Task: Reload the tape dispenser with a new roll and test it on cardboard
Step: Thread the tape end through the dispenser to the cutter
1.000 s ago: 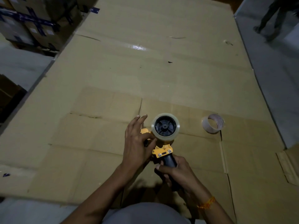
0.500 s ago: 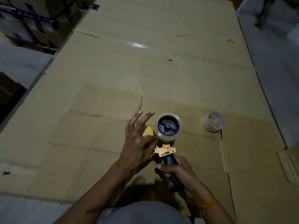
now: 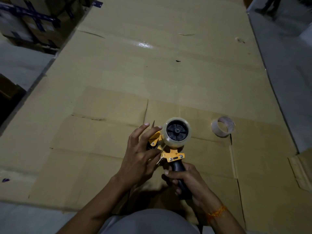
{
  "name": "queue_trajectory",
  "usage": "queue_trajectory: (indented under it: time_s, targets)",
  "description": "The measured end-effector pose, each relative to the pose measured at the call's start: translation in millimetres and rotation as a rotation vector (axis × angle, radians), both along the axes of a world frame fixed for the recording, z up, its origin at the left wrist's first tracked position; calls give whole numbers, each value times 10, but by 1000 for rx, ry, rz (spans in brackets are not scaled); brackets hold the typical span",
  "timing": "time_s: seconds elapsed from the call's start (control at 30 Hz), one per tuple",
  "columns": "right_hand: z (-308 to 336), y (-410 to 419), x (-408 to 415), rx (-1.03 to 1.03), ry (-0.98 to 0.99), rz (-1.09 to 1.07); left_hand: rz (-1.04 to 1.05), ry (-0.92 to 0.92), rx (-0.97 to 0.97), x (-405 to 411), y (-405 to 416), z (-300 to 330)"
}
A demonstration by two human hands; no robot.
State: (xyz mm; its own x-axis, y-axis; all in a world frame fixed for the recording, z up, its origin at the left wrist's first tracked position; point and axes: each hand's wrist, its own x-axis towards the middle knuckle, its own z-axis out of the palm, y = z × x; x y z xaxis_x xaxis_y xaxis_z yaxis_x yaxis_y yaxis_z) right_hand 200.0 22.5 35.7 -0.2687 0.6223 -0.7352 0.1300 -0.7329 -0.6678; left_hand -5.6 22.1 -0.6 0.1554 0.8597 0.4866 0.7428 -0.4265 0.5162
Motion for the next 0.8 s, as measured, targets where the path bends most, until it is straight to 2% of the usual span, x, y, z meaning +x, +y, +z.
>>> queue_trajectory:
  time_s: [0.3,0.47,0.8]
  targets:
    - [-27,-34,-48,-26,17,-23,61,-130,43,-4,-78,-44]
    - [-38,-20,-18,-19,21,-48,165,-212,79,-42,-162,-8]
    - [-18,22,76,-18,56,-2,135,-342,-37,-118,-172,-82]
